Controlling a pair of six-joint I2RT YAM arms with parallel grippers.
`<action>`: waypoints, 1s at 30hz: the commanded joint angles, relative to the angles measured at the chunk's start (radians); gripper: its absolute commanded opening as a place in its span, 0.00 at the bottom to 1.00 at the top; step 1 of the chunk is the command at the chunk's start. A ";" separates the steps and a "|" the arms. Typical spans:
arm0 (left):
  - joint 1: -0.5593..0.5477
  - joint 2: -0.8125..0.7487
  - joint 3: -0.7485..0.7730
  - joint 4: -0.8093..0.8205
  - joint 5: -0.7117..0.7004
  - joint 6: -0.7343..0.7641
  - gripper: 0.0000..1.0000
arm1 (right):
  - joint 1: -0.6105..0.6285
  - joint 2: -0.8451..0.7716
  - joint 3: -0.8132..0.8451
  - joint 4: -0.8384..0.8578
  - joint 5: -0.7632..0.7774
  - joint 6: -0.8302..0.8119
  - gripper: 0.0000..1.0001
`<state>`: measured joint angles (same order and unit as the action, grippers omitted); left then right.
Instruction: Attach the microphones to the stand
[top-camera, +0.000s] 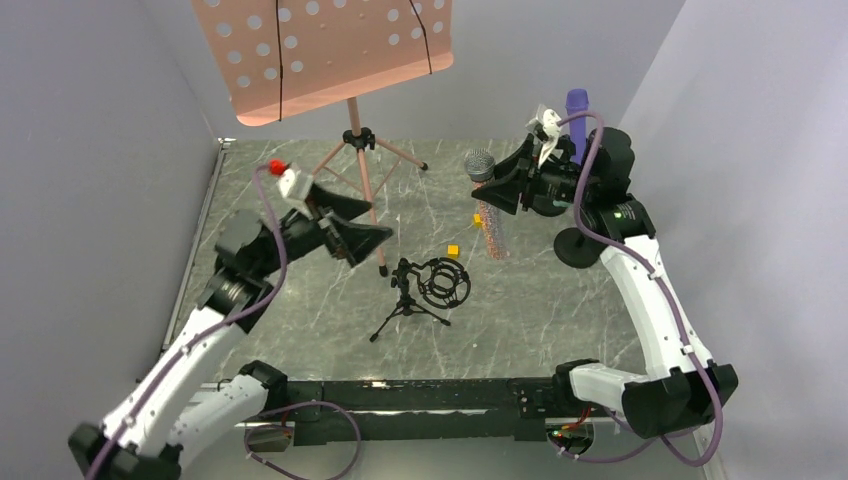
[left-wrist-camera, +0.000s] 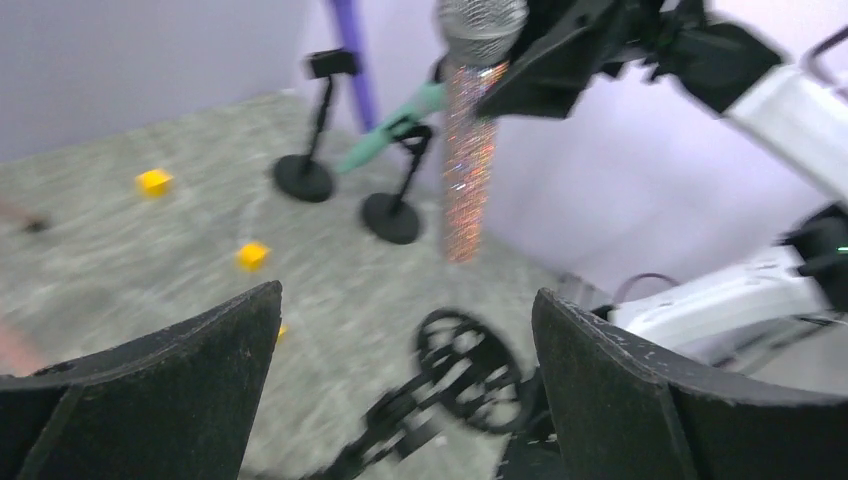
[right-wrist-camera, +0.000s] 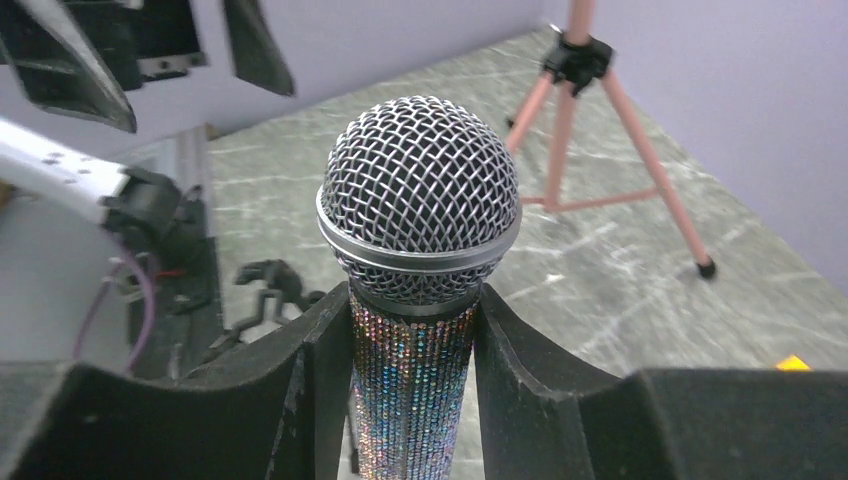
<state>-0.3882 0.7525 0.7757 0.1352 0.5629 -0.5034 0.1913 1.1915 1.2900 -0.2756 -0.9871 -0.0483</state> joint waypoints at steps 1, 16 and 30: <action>-0.237 0.170 0.218 0.079 -0.043 0.020 0.99 | 0.002 -0.043 -0.012 0.168 -0.188 0.161 0.07; -0.570 0.591 0.451 0.132 -0.409 0.182 0.95 | -0.069 -0.143 -0.212 0.637 -0.267 0.606 0.08; -0.592 0.710 0.548 0.147 -0.342 0.130 0.62 | -0.076 -0.149 -0.245 0.681 -0.267 0.634 0.11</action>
<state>-0.9733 1.4479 1.2648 0.2455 0.1986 -0.3664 0.1184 1.0657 1.0393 0.3370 -1.2392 0.5621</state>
